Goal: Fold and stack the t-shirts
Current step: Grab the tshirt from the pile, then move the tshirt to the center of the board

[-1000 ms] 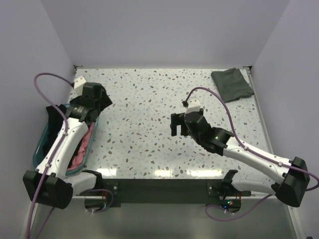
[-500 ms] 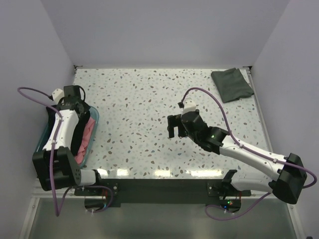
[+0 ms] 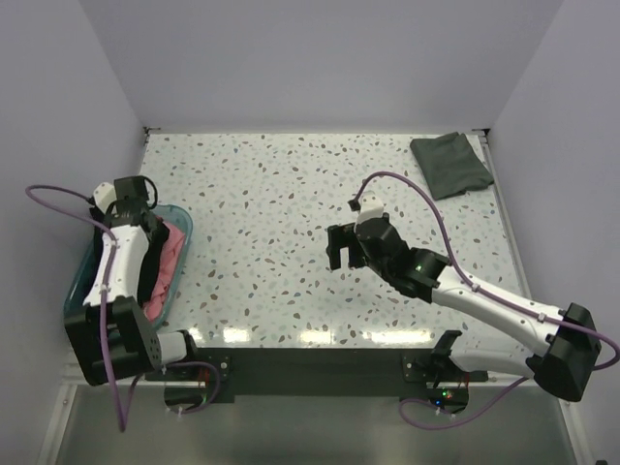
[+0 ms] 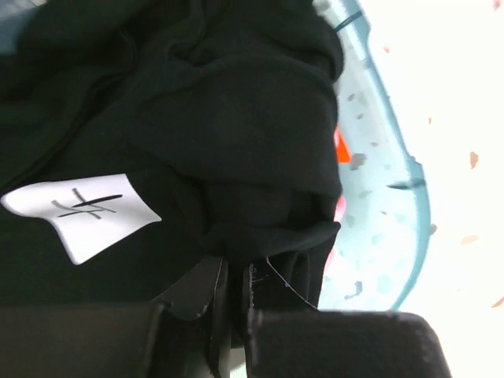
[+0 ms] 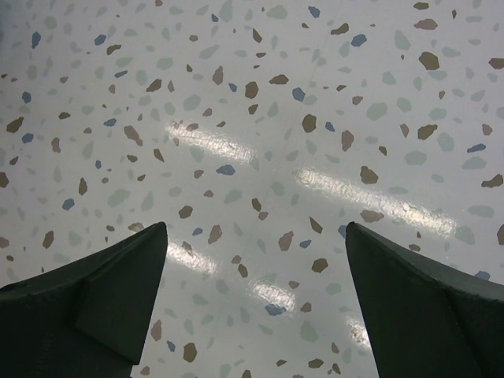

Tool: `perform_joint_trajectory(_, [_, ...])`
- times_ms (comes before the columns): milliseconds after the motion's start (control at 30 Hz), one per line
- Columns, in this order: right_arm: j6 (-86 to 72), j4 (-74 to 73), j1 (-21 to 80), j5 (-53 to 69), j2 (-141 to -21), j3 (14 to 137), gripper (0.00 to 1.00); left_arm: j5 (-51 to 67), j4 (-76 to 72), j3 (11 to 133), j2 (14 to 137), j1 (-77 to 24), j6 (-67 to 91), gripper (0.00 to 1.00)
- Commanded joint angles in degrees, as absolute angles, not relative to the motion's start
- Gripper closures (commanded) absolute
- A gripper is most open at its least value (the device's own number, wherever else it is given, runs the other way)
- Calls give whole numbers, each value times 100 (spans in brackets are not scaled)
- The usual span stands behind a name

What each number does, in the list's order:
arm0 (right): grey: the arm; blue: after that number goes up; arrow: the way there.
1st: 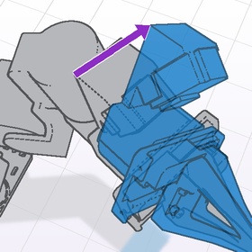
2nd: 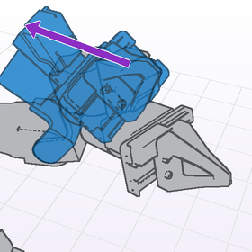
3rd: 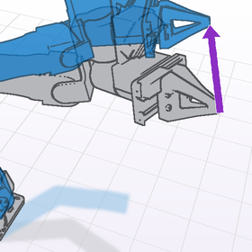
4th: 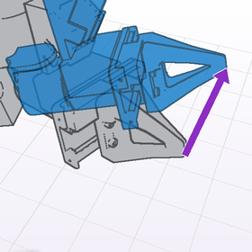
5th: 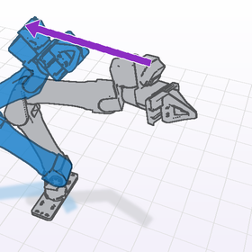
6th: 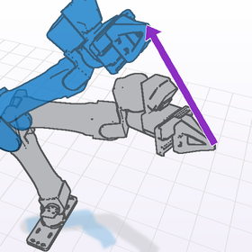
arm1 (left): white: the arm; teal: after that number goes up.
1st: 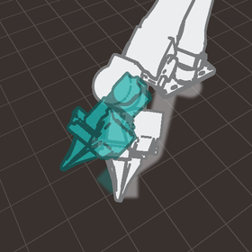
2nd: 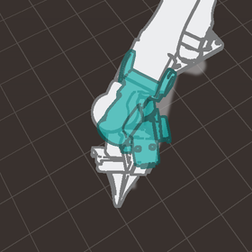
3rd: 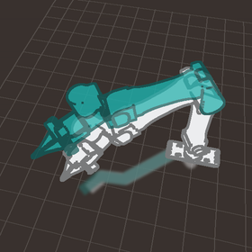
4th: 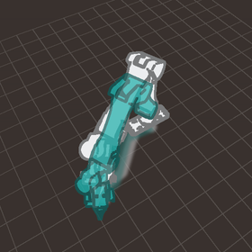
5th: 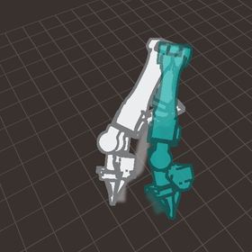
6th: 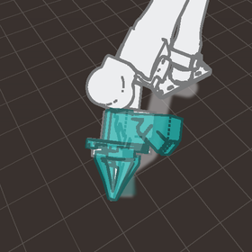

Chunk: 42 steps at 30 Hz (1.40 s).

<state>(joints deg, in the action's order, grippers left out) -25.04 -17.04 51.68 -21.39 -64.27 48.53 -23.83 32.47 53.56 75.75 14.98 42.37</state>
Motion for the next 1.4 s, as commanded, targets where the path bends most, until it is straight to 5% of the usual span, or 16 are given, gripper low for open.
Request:
perform_joint_trajectory(0, [-2356, -1687, 5159, -2066, -6258, 5036, 1, -2443, 3251, 5825, 6821, 1547, 3886, 100])
perform_joint_trajectory(400, [-2127, -1863, 5159, -1907, -6328, 5704, 1, -1073, 3498, 8529, 5774, 1144, 3261, 100])
perform_joint_trajectory(600, [-2065, -1881, 5168, -2074, -6346, 6099, 1, -1573, 3621, 10247, 6626, -1129, 3129, 100])
perform_joint_trajectory(800, [-2092, -1960, 5168, -2706, -6048, 6196, 1, -2565, 3393, 10424, 7180, -3264, 3094, 100])
perform_joint_trajectory(967, [-2171, -1881, 5168, -3164, -5678, 5881, 1, -2295, 2928, 9304, 7505, -3621, 3488, 99])
perform_joint_trajectory(1000, [-2206, -1898, 5168, -3208, -5686, 5784, 1, -2224, 2657, 9064, 7558, -3499, 3533, 80])
perform_joint_trajectory(1067, [-2364, -2029, 5159, -3278, -5765, 5731, 1, -1160, 2497, 8511, 7951, -3061, 3778, 65])
perform_joint_trajectory(1100, [-2425, -2082, 5168, -3278, -5905, 5696, 1, -699, 2270, 8351, 8102, -2641, 3814, 45])
perform_joint_trajectory(1200, [-2662, -2267, 5168, -3234, -6116, 5529, 1, -439, 2189, 7894, 8437, -2522, 3832, 23])
perform_joint_trajectory(1367, [-2918, -2207, 5168, -3296, -6381, 5116, 1, -448, 1925, 6674, 7938, -2584, 3850, 25])
